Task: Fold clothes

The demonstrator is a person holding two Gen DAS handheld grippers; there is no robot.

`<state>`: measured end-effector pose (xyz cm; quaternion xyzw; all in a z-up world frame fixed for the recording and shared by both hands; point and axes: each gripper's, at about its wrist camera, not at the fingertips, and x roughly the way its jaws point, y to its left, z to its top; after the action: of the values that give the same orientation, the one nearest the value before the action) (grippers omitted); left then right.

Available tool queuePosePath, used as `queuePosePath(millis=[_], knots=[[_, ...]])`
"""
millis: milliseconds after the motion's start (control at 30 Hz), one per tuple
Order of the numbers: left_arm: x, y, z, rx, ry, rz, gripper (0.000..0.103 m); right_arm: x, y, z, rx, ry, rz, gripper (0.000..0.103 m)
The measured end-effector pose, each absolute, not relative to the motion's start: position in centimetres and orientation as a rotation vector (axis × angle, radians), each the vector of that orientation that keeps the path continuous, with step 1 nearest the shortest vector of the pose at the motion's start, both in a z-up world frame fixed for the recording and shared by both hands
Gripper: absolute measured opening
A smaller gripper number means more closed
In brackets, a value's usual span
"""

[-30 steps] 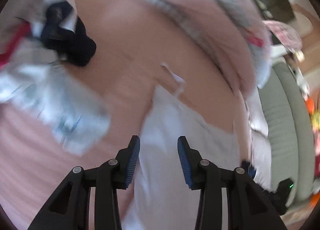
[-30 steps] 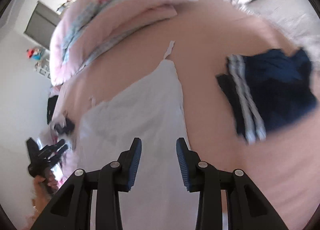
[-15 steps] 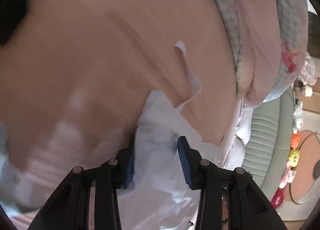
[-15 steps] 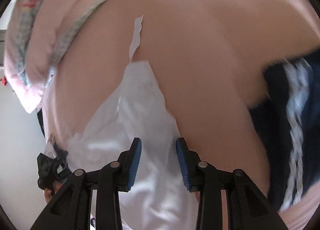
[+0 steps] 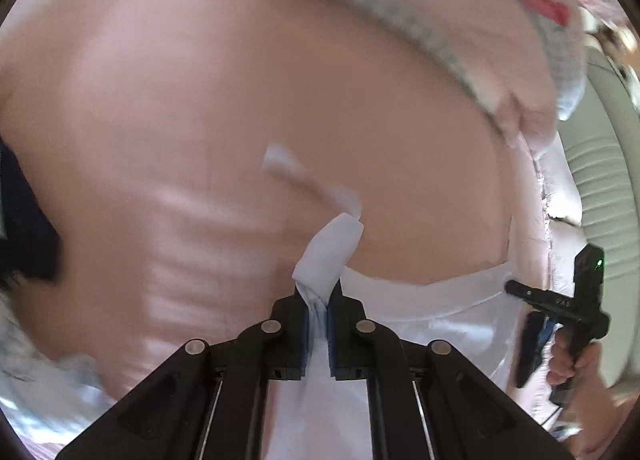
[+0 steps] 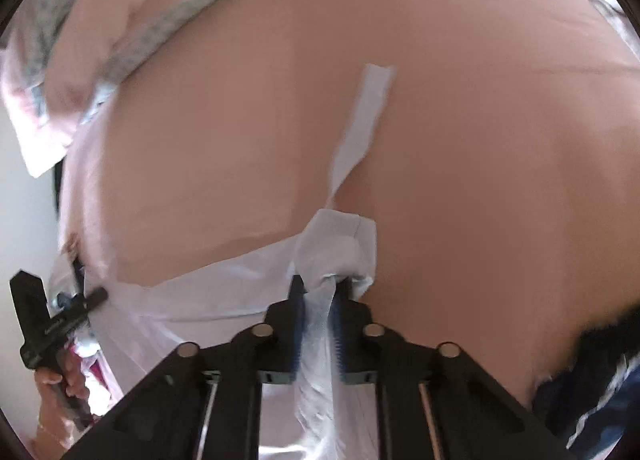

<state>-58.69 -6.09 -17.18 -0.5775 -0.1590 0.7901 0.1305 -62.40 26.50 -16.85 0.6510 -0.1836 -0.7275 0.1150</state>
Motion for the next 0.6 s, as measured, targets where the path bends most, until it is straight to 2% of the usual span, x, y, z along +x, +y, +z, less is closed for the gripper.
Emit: queuePosePath(millis=[100, 200, 267, 300, 333, 400, 433, 467, 500, 533, 600], knots=[[-57.8, -6.3, -15.1, -1.499, -0.426, 2.342, 0.005, -61.6, 26.3, -14.3, 1.739, -0.49, -2.23, 0.006], [-58.1, -7.2, -18.9, -1.6, -0.385, 2.338, 0.007, -61.0, 26.9, -15.2, 1.746, -0.46, -2.271, 0.006], [-58.1, -7.2, -22.4, -1.743, -0.348, 2.299, 0.009, -61.4, 27.7, -17.9, 1.868, -0.489, -2.213, 0.004], [-57.9, -7.3, -22.2, -1.715, -0.356, 2.314, 0.009, -61.5, 28.0, -17.8, 1.868, -0.535, -2.202, 0.004], [-58.0, -7.3, -21.8, -1.721, -0.352, 2.31, 0.009, -61.6, 28.3, -17.6, 1.869, -0.578, -2.192, 0.011], [-58.1, -7.4, -20.8, -1.751, -0.37, 2.298, 0.011, -61.8, 28.9, -16.5, 1.876, -0.632, -2.192, 0.017], [-58.0, -7.5, -20.2, -1.735, -0.384, 2.309, 0.012, -61.7, 29.3, -15.6, 1.844, -0.646, -2.243, 0.026], [-57.8, -7.5, -19.3, -1.697, -0.388, 2.327, 0.013, -61.7, 29.6, -14.9, 1.81, -0.649, -2.286, 0.041], [-57.7, -7.5, -18.8, -1.673, -0.388, 2.335, 0.016, -61.9, 29.6, -14.7, 1.801, -0.642, -2.296, 0.05], [-57.7, -7.3, -19.3, -1.697, -0.374, 2.308, 0.024, -62.4, 28.9, -15.2, 1.82, -0.624, -2.265, 0.063], [-57.7, -6.9, -20.1, -1.745, -0.347, 2.252, 0.033, -63.2, 27.4, -15.9, 1.845, -0.529, -2.227, 0.064]])
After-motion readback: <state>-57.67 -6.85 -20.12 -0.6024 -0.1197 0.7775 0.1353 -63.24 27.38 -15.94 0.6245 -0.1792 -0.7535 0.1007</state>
